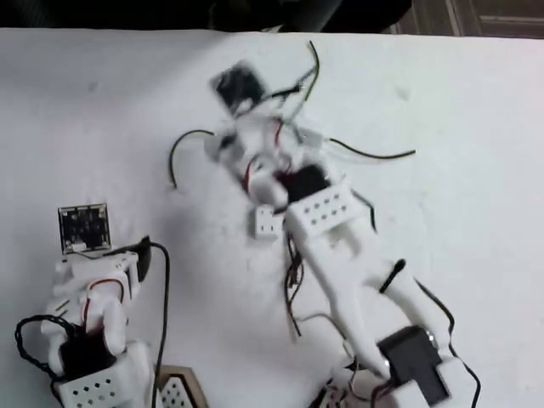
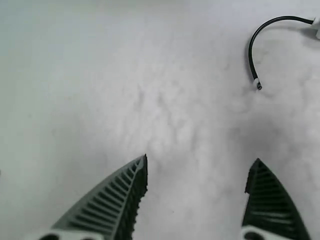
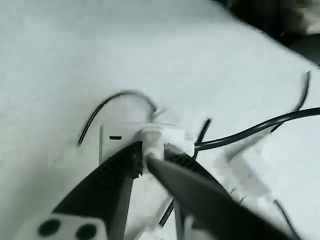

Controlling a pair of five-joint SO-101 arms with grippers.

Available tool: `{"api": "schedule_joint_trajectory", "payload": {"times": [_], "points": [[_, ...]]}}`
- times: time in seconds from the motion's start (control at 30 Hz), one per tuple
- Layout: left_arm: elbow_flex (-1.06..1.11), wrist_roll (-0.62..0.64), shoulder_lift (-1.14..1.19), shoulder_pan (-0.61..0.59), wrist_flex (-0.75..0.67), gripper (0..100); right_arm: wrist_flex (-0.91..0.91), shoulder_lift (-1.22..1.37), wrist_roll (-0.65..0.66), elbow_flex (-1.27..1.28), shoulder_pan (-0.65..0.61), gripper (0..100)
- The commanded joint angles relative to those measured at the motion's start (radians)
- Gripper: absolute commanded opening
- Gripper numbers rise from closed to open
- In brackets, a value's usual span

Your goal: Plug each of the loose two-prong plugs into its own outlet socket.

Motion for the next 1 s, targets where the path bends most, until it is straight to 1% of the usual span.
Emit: {"api": "schedule_joint_trajectory", "payload": {"times": [0.0,0.07,0.13,0.33,0.5,0.63,0.77,0.8,0.97], "points": [[-0.005,-0.009,-0.012,-0.005,-0.006,32,-0.179,0.099,-0.002,-0.126,0.091,1.7],[-0.003,-0.009,-0.012,-0.005,-0.006,32,-0.263,0.197,-0.002,-0.176,0.127,1.7],[-0.003,-0.009,-0.012,-0.005,-0.006,32,-0.302,0.3,-0.002,-0.241,0.162,1.7],[-0.003,-0.009,-0.012,-0.005,-0.006,32,-0.3,0.547,-0.003,-0.423,0.255,1.7],[-0.002,-0.009,-0.012,-0.005,-0.006,32,-0.295,0.645,-0.002,-0.493,0.306,1.8],[-0.002,-0.009,-0.012,-0.002,-0.006,32,-0.222,0.661,-0.002,-0.494,0.312,3.6],[-0.002,-0.009,-0.012,-0.001,-0.006,32,-0.079,0.624,-0.005,-0.496,0.302,15.9],[-0.002,-0.009,-0.012,-0.001,-0.006,32,-0.047,0.604,-0.006,-0.496,0.297,17.2],[-0.002,-0.009,-0.012,-0.001,-0.006,32,0.088,0.47,-0.009,-0.489,0.269,17.3]]}}
